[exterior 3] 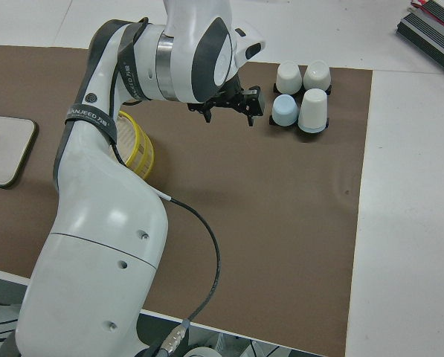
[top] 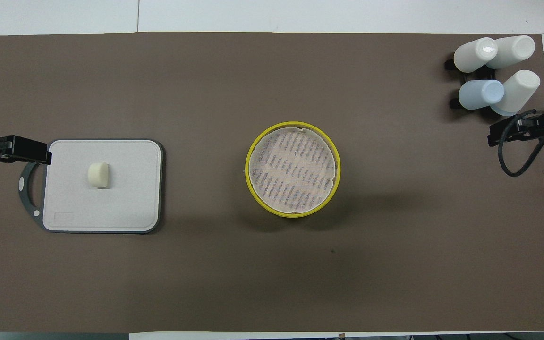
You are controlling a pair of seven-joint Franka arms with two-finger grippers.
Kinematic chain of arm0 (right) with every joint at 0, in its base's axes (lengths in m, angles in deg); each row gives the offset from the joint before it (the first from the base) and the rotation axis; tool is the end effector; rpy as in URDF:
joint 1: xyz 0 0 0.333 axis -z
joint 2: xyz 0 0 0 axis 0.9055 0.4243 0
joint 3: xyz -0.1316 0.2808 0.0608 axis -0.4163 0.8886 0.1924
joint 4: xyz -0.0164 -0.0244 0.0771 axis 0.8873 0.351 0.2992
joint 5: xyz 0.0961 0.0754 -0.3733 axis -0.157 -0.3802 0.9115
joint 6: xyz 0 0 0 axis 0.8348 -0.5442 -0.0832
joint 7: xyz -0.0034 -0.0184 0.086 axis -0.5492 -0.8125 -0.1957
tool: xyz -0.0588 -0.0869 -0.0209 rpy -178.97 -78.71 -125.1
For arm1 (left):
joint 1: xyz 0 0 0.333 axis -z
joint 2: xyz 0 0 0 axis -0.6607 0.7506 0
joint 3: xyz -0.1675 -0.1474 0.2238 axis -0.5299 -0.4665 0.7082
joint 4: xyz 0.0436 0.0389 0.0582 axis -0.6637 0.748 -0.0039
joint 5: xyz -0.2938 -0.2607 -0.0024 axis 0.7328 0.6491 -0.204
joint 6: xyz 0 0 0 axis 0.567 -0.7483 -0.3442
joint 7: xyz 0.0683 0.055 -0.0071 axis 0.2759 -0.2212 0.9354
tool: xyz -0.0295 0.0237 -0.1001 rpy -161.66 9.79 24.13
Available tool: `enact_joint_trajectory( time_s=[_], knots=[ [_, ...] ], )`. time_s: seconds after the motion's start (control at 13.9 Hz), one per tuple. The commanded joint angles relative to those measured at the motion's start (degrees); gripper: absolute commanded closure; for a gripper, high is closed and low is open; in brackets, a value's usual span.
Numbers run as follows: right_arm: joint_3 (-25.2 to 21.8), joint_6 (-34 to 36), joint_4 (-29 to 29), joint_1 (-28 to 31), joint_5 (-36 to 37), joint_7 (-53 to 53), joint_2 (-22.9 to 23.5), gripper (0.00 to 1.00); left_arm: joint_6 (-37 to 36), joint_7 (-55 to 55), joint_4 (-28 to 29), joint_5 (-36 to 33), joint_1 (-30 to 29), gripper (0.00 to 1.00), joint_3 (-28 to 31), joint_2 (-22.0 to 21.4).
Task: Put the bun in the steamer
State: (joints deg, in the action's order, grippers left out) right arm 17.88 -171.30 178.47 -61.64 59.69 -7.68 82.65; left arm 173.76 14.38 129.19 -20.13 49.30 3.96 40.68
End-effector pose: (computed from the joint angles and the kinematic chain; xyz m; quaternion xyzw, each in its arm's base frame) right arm 0.5741 -0.0338 0.5599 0.9993 -0.0033 -0.0352 0.0098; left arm 0.5316 -0.0339 0.6182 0.9991 -0.0416 -0.0028 0.0086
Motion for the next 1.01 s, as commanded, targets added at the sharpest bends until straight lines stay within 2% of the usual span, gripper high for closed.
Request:
enact_joint_trajectory(
  time_s=[0.0,0.43,0.57,0.72,0.93],
  knots=[
    [0.6,-0.7,1.4,0.6,-0.1,0.9,-1.1,0.00,0.1,-0.2,1.8,-1.0,0.3,0.00,0.1,-1.8],
    [0.8,-0.8,2.7,0.1,-0.7,-0.1,-1.6,0.00,0.5,0.1,3.3,-1.0,0.0,0.00,0.1,-2.5],
    [1.4,-2.3,3.1,-1.9,-0.9,0.9,-1.6,0.00,4.0,-0.6,8.9,-1.0,-0.5,0.00,0.3,-5.1],
    [1.4,-5.1,3.2,-5.4,-1.5,5.0,-0.8,0.00,10.5,-0.7,16.7,-1.0,-0.6,0.00,0.5,-7.5],
    [1.4,-8.4,2.4,-11.8,-3.5,11.1,1.5,0.00,20.5,-3.8,27.2,-1.0,-1.1,0.00,0.6,-8.3]
  ],
)
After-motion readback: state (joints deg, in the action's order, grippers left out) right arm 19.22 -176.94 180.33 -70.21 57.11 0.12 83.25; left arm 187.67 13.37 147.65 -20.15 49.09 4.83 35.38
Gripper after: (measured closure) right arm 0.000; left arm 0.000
